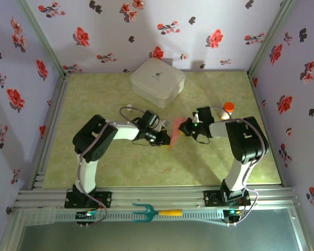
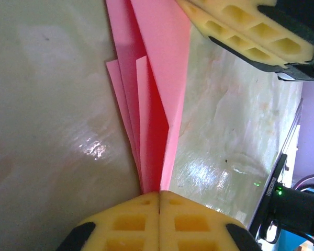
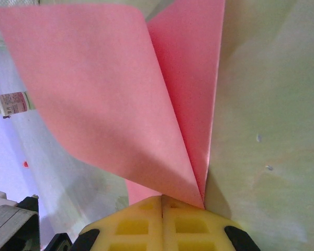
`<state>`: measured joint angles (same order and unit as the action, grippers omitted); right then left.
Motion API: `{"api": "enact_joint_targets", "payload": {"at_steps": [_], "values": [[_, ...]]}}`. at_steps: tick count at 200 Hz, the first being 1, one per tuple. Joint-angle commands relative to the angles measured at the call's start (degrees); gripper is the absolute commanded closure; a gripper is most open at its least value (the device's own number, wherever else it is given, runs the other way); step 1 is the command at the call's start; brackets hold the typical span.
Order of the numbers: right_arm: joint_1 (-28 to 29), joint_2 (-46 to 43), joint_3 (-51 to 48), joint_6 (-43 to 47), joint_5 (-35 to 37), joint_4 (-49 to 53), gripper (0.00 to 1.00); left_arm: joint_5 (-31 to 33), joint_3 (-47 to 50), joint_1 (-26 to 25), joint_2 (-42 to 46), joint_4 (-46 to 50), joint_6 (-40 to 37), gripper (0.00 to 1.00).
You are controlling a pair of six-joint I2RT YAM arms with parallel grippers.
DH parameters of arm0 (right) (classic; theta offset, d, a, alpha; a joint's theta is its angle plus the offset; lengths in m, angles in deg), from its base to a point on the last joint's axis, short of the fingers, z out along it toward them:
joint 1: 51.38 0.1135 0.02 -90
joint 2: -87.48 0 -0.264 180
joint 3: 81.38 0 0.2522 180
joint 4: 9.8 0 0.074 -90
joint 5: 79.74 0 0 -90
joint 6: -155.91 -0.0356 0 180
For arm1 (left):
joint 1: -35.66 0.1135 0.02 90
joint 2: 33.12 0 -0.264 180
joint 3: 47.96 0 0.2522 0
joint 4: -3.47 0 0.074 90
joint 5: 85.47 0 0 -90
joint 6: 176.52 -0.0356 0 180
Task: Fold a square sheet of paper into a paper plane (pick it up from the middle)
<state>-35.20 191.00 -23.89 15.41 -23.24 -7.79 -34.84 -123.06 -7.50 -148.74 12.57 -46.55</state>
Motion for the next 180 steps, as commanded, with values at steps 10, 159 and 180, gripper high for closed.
{"api": "enact_joint_targets", "payload": {"at_steps": [10, 159, 180], "values": [[-0.50, 1.65, -0.92, 1.63, 6.87, 6.61, 0.96, -1.91, 2.10, -1.82, 0.03, 10.53, -1.47, 1.00], [-0.42, 1.60, -0.91, 1.38, 6.29, 6.30, 0.96, 5.03, -5.07, -0.96, 7.38, 4.66, 2.84, 0.84], [-0.42, 1.75, -0.88, 1.27, 6.14, 6.19, 0.96, 1.91, -9.22, -1.03, 3.17, 4.75, 3.10, 0.88]]}}
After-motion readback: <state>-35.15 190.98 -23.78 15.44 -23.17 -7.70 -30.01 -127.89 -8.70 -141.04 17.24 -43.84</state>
